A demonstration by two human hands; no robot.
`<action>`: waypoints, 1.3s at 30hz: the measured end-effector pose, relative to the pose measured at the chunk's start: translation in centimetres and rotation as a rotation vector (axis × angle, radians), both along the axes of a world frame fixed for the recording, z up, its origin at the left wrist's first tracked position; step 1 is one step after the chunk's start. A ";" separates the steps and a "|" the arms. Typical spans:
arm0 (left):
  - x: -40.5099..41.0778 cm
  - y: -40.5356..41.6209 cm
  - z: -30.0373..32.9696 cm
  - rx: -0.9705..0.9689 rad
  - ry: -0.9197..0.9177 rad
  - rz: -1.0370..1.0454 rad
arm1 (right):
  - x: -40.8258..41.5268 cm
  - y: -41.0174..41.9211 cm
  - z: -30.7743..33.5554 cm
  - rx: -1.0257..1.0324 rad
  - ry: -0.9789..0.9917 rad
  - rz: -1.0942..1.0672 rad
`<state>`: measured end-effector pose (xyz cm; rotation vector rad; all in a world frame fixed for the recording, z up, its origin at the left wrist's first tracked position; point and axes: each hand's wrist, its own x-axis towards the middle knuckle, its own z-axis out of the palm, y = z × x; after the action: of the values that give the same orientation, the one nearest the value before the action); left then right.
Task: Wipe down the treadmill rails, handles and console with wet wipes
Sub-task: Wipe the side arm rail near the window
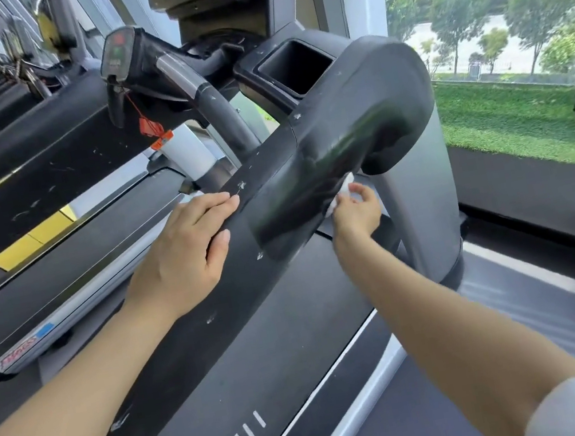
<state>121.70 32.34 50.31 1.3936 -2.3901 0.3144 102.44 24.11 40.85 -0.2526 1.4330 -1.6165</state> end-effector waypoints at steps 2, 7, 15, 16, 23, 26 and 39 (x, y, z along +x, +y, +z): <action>0.0 0.0 -0.1 -0.003 0.005 -0.007 | -1.3 -1.1 1.0 -0.043 -0.017 -0.039; 0.1 -0.2 -0.2 -0.001 0.034 -0.024 | -0.8 -0.7 2.2 -0.232 0.078 -0.076; 0.3 -0.4 -0.5 -0.018 0.054 -0.053 | 3.3 3.5 1.9 -0.489 0.304 0.050; 0.3 -0.3 -0.5 -0.020 0.058 -0.057 | 4.0 4.4 1.7 -0.511 0.325 0.062; 0.3 -0.4 -0.4 0.015 0.079 -0.070 | 7.6 9.8 0.8 -0.575 0.358 0.196; 0.3 -0.3 -0.4 0.011 0.095 -0.068 | 6.9 10.4 0.7 -0.535 0.243 0.300; 0.5 -0.5 -0.6 -0.001 0.101 -0.057 | -2.1 -3.2 4.5 -0.292 0.081 0.020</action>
<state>122.21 31.80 49.71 1.3056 -2.3421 0.2250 100.32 20.91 45.34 -0.5034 1.2458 -1.8152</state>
